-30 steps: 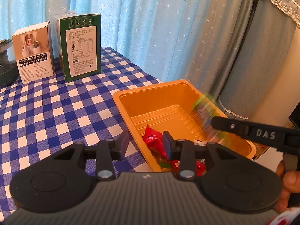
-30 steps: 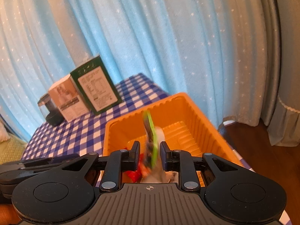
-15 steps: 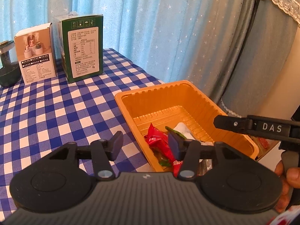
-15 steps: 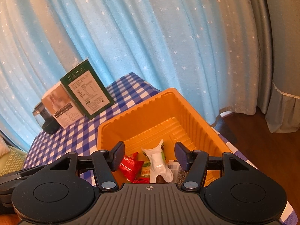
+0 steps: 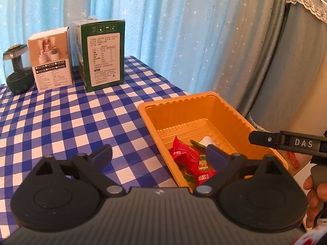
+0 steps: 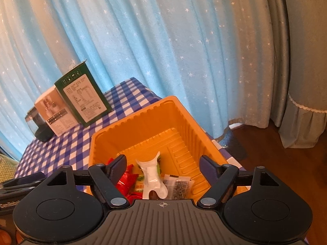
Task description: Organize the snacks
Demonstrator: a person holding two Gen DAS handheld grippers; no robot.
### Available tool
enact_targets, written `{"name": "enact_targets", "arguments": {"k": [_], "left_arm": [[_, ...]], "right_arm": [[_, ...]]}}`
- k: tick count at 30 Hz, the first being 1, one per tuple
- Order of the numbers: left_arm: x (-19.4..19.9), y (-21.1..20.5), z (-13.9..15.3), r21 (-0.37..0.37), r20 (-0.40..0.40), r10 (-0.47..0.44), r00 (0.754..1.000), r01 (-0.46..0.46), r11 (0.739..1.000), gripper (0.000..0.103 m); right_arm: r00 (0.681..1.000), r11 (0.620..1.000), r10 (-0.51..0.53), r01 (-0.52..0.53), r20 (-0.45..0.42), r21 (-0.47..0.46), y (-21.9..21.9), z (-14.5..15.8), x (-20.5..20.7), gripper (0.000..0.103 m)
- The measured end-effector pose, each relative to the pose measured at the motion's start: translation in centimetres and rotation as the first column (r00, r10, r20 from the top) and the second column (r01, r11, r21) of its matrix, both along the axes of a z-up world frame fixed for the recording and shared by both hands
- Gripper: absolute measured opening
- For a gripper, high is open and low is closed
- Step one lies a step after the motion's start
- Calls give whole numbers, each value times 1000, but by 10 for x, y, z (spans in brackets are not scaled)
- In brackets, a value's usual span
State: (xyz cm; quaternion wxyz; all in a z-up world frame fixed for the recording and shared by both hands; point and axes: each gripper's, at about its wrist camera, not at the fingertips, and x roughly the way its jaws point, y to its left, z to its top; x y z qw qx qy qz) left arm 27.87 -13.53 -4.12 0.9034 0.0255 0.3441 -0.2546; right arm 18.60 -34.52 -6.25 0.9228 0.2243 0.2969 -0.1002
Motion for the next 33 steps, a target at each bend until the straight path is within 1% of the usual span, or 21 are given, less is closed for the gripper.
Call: {"name": "enact_targets", "arguments": {"k": [2, 4, 8, 15, 21, 25, 28, 33], "left_arm": [[-1, 1, 0, 1, 0, -2, 1000, 2, 1000, 103], [-2, 3, -2, 7, -1, 2, 1000, -2, 1000, 103], [-2, 11, -4, -4, -9, 21, 1000, -21, 1000, 103], [-19, 23, 2, 6, 24, 75, 997, -75, 997, 103], [-49, 35, 9, 13, 6, 135, 991, -135, 991, 103], [-75, 37, 20, 37, 23, 166, 986, -167, 985, 103], [-93, 38, 29, 61, 17, 178, 984, -179, 982, 103], [-131, 41, 41, 44, -4, 195, 981, -194, 980, 103]], "right_arm": [[1000, 1000, 15, -15, -7, -26, 2, 0, 1, 82], [999, 998, 36, -37, -13, -47, 4, -1, 1, 84], [999, 997, 46, -48, -28, -67, 4, -3, 2, 85], [997, 990, 78, -79, -19, -118, 13, 11, -8, 85], [996, 990, 81, -85, -35, -116, 19, 19, -27, 86], [993, 986, 109, -113, -44, -121, 28, 25, -43, 86], [991, 983, 126, -131, -46, -125, 33, 34, -59, 86], [987, 980, 153, -159, -54, -121, 42, 44, -90, 86]]}}
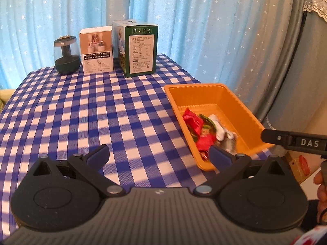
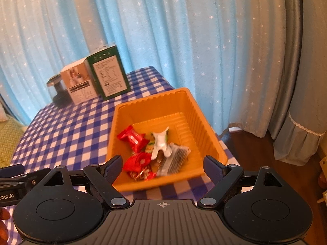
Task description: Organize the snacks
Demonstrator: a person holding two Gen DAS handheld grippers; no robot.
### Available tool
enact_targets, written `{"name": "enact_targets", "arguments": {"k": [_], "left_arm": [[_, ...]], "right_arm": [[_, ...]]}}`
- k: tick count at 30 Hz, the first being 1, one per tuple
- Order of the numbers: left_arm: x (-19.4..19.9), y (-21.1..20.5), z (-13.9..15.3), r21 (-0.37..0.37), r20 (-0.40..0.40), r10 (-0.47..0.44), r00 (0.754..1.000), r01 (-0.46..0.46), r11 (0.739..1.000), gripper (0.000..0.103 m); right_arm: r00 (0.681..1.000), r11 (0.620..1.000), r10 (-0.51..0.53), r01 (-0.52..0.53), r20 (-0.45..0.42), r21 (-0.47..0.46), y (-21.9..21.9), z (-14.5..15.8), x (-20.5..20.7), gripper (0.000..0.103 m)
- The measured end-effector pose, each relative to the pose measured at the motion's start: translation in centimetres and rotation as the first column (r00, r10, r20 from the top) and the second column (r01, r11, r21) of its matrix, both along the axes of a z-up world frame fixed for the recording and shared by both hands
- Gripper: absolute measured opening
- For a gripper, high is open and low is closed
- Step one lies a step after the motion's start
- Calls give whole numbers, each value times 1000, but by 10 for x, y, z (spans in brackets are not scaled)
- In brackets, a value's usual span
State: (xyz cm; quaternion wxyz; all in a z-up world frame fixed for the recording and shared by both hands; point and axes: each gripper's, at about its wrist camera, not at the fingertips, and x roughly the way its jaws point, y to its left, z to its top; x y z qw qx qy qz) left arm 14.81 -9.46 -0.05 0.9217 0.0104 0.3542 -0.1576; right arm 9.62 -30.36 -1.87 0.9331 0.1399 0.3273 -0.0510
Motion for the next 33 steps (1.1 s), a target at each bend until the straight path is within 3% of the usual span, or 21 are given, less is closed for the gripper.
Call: {"name": "enact_targets", "arguments": {"k": [4, 14, 23, 33], "left_arm": [[-30, 0, 7, 2, 9, 16, 1000, -16, 1000, 103], [-88, -5, 30, -6, 12, 36, 999, -36, 999, 103], [-120, 3, 33, 4, 7, 101, 995, -101, 995, 103], [-149, 13, 50, -16, 8, 100, 995, -100, 995, 103]], "right_arm": [[999, 1000, 14, -14, 36, 2, 6, 13, -30, 86], [997, 996, 74, -72, 34, -53, 19, 41, -78, 86], [994, 993, 105, -104, 15, -46, 25, 50, -115, 86], [992, 989, 123, -120, 22, -90, 37, 57, -142, 86]]}}
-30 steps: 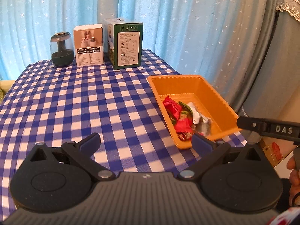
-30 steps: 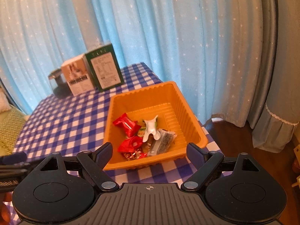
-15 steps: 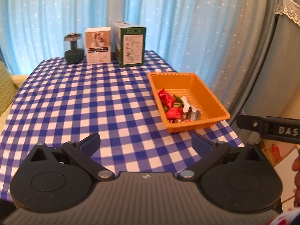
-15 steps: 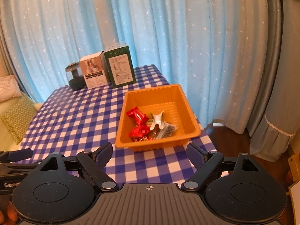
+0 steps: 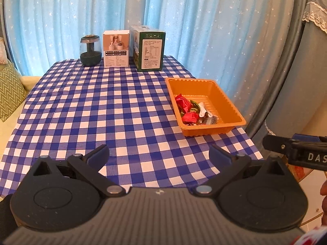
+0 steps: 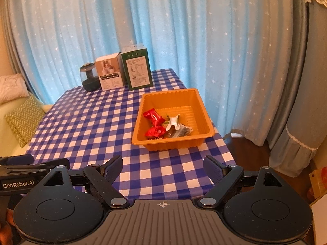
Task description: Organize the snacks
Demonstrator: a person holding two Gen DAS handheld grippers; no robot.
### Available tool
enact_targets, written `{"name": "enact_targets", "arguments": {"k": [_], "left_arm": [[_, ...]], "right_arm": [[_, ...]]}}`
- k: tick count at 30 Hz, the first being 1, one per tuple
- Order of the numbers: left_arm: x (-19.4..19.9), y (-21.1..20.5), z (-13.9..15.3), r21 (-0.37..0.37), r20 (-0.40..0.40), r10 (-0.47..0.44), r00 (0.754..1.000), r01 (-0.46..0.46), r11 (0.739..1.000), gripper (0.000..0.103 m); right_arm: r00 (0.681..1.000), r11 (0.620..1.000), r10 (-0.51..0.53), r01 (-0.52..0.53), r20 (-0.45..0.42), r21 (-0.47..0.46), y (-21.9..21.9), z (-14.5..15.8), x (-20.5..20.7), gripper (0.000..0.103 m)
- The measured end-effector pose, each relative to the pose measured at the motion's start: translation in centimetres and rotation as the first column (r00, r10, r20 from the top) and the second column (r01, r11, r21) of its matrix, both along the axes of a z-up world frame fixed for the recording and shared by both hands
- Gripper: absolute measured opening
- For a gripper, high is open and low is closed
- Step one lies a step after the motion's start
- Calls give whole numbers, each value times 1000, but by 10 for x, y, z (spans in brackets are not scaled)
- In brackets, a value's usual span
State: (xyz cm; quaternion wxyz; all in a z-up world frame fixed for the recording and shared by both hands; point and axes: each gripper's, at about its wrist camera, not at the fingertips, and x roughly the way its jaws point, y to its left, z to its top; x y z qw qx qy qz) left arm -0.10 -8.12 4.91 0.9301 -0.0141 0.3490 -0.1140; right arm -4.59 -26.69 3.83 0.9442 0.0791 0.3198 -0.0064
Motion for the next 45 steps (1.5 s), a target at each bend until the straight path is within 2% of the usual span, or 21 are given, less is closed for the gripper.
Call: {"name": "enact_targets", "arguments": {"k": [5, 19, 45], "left_arm": [[-9, 2, 6, 42, 5, 1, 1000, -1, 999, 103], [-17, 6, 12, 18, 12, 8, 1000, -9, 1000, 103], [-17, 10, 11, 12, 5, 17, 1000, -17, 1000, 103]], "right_arm": [[1000, 1000, 13, -12, 15, -6, 3, 6, -8, 86], [1000, 999, 22, -21, 22, -25, 6, 13, -18, 86], [1000, 1000, 8, -8, 2, -8, 3, 5, -20, 86]]}}
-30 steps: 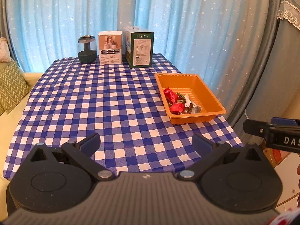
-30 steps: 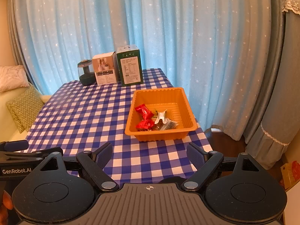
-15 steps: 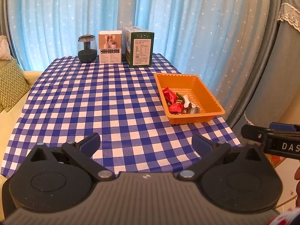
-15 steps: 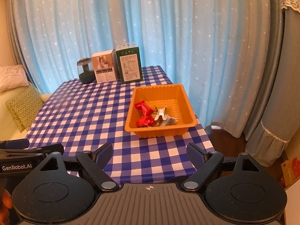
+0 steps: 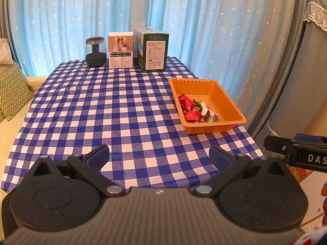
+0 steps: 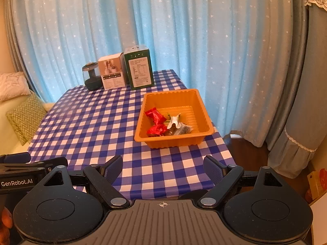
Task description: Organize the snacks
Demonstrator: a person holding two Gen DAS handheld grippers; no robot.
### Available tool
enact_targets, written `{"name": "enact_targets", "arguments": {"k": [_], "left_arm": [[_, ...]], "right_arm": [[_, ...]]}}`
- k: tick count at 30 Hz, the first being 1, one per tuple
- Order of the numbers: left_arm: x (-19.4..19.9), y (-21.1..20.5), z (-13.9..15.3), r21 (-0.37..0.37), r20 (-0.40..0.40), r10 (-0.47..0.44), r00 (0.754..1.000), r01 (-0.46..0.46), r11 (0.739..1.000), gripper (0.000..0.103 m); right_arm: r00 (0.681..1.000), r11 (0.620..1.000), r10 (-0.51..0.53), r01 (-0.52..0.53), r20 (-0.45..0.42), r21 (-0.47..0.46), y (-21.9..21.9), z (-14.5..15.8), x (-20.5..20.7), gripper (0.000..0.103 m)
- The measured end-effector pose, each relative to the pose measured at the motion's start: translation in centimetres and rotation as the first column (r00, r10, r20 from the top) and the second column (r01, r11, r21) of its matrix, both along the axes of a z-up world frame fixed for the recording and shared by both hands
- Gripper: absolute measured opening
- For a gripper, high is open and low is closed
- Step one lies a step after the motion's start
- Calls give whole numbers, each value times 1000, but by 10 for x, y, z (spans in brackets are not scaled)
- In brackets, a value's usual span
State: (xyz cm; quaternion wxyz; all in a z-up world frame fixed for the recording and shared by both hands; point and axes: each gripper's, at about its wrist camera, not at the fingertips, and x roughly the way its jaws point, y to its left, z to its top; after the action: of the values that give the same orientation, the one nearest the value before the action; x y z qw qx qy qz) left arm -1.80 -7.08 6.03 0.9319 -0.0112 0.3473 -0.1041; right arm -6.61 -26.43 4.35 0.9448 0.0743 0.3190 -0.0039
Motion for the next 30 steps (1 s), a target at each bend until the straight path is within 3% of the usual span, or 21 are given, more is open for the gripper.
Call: {"name": "enact_targets", "arguments": {"k": [30], "left_arm": [[0, -2, -4, 0, -7, 0, 1000, 0, 1000, 103]], "right_arm": [[1000, 1000, -1, 1, -3, 4, 0, -2, 1, 86]]}}
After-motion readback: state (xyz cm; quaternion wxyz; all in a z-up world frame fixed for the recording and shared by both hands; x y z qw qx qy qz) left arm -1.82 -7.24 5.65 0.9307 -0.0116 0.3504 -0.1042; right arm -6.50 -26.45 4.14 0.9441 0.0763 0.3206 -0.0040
